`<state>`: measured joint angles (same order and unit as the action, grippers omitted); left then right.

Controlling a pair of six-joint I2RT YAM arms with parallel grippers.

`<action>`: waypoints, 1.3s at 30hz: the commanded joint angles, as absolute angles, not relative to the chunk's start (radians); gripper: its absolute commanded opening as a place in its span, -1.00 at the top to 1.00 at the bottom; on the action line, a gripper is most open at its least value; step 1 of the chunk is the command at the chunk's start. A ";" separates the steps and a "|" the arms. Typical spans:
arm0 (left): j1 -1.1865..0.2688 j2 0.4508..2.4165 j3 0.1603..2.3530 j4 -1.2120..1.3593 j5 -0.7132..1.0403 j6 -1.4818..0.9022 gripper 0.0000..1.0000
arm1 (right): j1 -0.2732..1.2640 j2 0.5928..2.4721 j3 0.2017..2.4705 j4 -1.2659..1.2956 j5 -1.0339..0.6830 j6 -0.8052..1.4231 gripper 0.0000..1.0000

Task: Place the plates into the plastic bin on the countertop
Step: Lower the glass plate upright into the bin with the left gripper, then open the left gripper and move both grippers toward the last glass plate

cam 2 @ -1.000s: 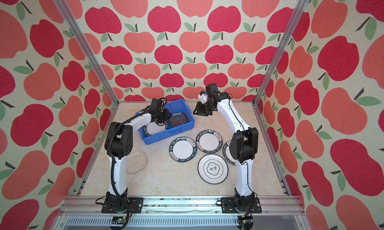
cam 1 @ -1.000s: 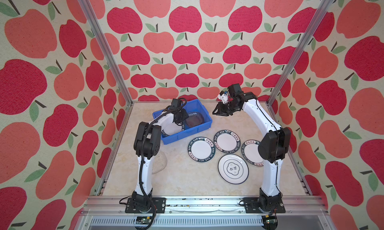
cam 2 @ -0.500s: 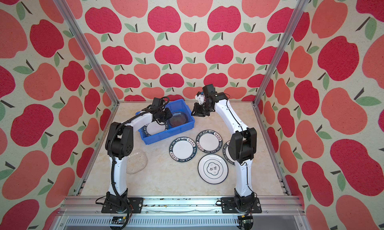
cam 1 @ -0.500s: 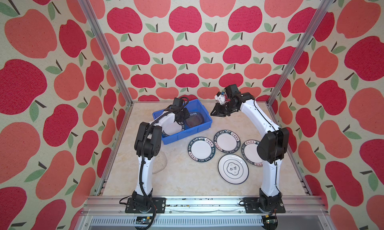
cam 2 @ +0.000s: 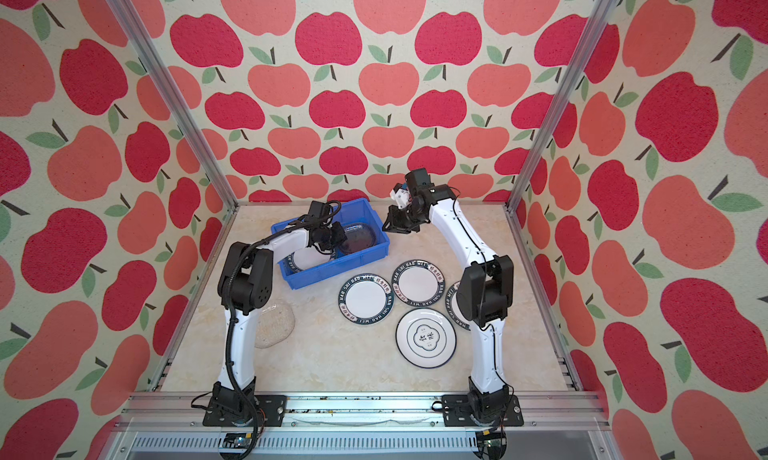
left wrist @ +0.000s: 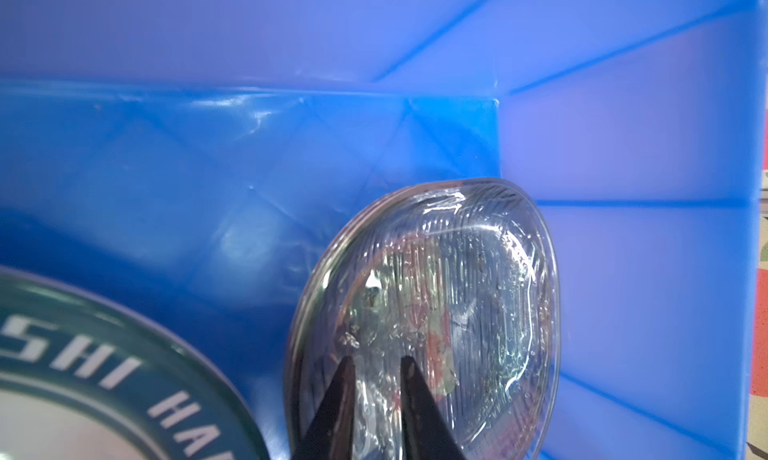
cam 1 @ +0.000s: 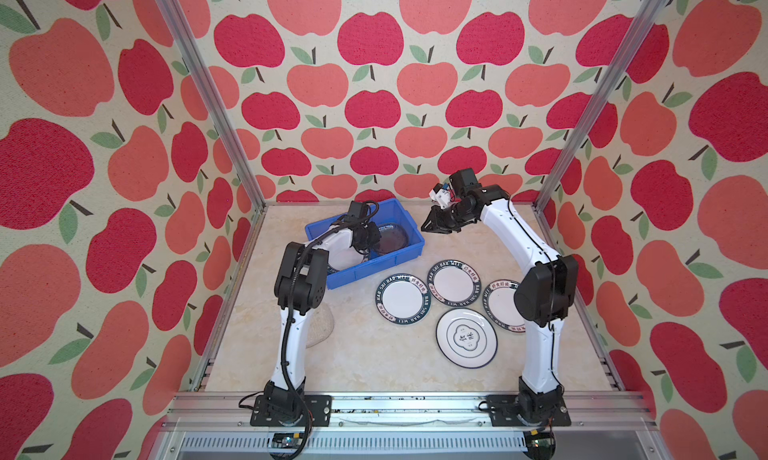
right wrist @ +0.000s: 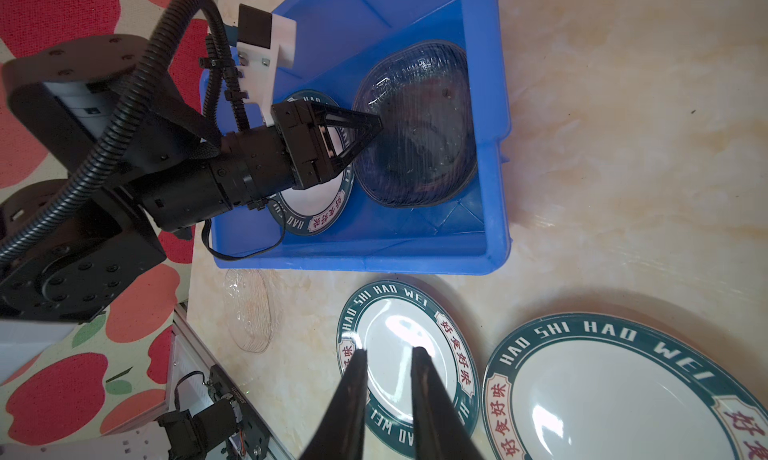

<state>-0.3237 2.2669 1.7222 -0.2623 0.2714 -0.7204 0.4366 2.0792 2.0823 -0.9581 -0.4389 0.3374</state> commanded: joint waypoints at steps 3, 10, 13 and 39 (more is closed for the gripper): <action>-0.327 2.304 1.751 -0.257 0.294 -0.734 0.55 | 0.437 2.077 2.083 -0.960 -0.454 0.326 0.55; -0.325 2.266 1.770 -0.254 0.284 -0.703 0.41 | 0.441 2.053 2.085 -0.936 -0.479 0.332 0.55; -0.321 2.245 1.816 -0.266 0.286 -0.673 0.15 | 0.460 2.040 2.078 -0.913 -0.491 0.335 0.55; -0.633 0.948 0.852 -0.268 -0.157 -0.712 -0.98 | 0.912 1.736 1.452 -0.440 -0.334 0.362 0.13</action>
<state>-0.5919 1.0748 0.9340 -0.2459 -0.0040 -0.6655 0.8532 1.7309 1.4689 -0.4747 -0.3672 0.3908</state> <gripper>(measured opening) 0.991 0.435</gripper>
